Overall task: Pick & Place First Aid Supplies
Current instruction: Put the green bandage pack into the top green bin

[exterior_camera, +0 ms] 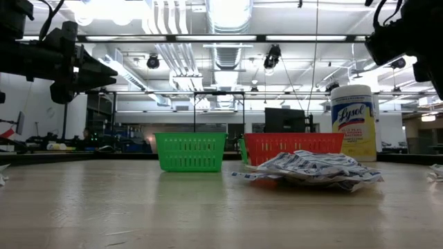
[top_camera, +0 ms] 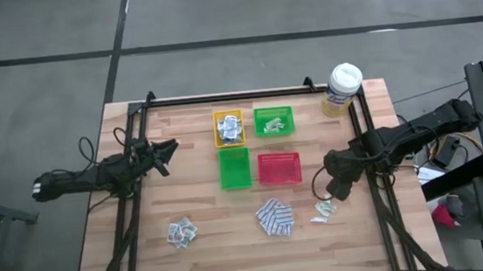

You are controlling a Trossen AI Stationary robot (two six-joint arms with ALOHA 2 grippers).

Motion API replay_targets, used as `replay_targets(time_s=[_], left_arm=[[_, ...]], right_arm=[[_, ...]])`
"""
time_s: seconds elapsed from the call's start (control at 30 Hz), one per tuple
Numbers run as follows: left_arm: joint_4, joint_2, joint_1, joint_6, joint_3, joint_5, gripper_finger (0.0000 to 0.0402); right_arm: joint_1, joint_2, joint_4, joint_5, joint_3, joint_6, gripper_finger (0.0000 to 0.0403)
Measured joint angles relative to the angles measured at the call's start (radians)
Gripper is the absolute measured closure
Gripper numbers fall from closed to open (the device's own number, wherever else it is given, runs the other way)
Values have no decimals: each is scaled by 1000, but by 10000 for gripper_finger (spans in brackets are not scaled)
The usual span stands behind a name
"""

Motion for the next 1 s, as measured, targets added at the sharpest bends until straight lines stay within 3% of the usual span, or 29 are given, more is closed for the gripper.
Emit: replay_targets(time_s=[0.57, 0.8, 1.0], left_arm=[[0, 0, 0, 0, 0, 0, 293], [2, 0, 0, 0, 0, 0, 293], [4, 0, 0, 0, -1, 0, 293]], right_arm=[[10, 19, 64, -1, -17, 0, 325], [10, 33, 90, -122, -17, -58, 324], [10, 95, 92, -129, -18, -98, 313]])
